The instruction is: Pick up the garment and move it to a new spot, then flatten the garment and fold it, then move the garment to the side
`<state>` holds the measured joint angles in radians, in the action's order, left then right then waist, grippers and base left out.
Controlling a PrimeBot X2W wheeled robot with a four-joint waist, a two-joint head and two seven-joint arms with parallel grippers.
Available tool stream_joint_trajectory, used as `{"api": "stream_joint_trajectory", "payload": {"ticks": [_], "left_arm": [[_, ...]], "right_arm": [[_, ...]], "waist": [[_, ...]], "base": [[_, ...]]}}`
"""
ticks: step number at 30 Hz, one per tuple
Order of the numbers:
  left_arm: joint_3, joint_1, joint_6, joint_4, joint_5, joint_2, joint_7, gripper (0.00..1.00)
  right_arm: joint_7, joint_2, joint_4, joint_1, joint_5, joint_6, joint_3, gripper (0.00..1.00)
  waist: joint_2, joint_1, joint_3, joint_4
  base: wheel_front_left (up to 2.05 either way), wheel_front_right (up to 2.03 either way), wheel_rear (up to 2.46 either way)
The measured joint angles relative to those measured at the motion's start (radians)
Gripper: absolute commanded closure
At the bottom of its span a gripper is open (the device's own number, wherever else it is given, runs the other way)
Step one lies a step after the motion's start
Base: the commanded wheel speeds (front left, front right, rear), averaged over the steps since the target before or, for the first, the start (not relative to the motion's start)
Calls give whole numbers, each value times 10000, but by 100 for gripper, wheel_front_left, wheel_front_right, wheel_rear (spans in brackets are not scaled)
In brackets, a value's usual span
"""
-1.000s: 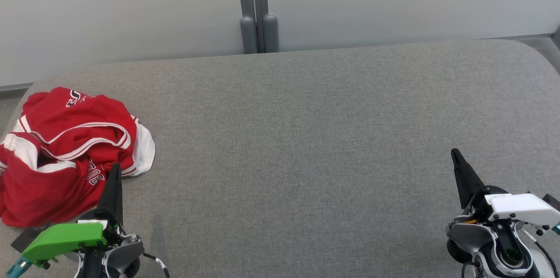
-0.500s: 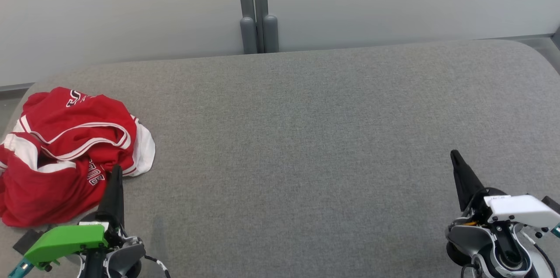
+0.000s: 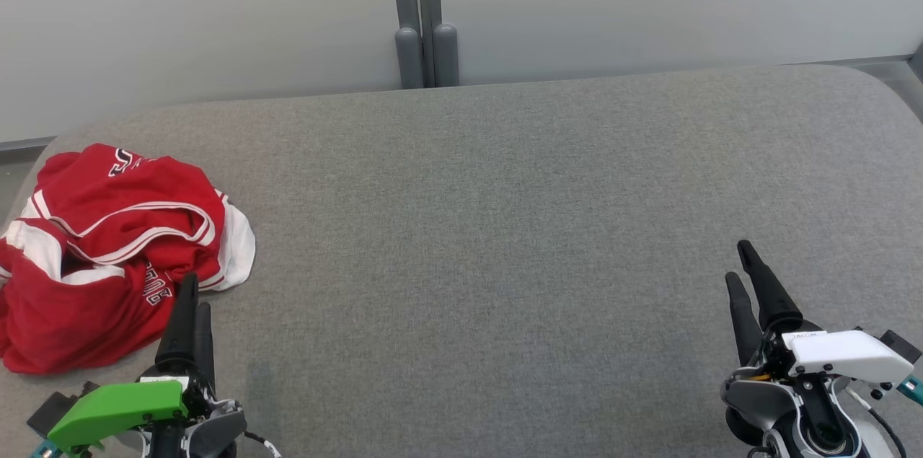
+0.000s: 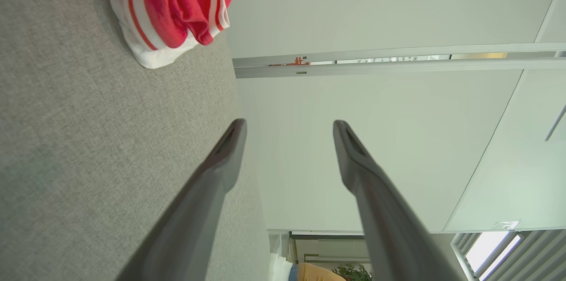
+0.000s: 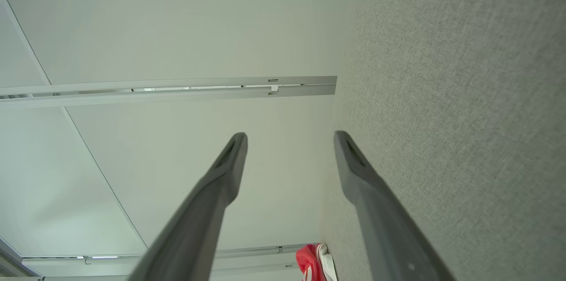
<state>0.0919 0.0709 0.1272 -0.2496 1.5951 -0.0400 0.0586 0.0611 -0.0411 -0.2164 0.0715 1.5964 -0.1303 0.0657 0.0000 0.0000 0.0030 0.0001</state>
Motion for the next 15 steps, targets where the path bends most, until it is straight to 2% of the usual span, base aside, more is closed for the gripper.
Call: {"api": "stream_joint_trajectory", "payload": {"ticks": [11, 15], "left_arm": [[-196, 4, -46, 612, -1691, -2, -491, 0], [-263, 4, -102, 857, -2447, -8, -627, 0]], "right_arm": [[-497, -40, 631, -5, -1003, 0, -447, 0], [-658, -128, 809, -5, -1697, 0, -640, 0]], "waist": [[0, 0, -10, -6], [0, 0, -14, -9]], "base": [[0, 0, 0], [0, 0, 0]]}}
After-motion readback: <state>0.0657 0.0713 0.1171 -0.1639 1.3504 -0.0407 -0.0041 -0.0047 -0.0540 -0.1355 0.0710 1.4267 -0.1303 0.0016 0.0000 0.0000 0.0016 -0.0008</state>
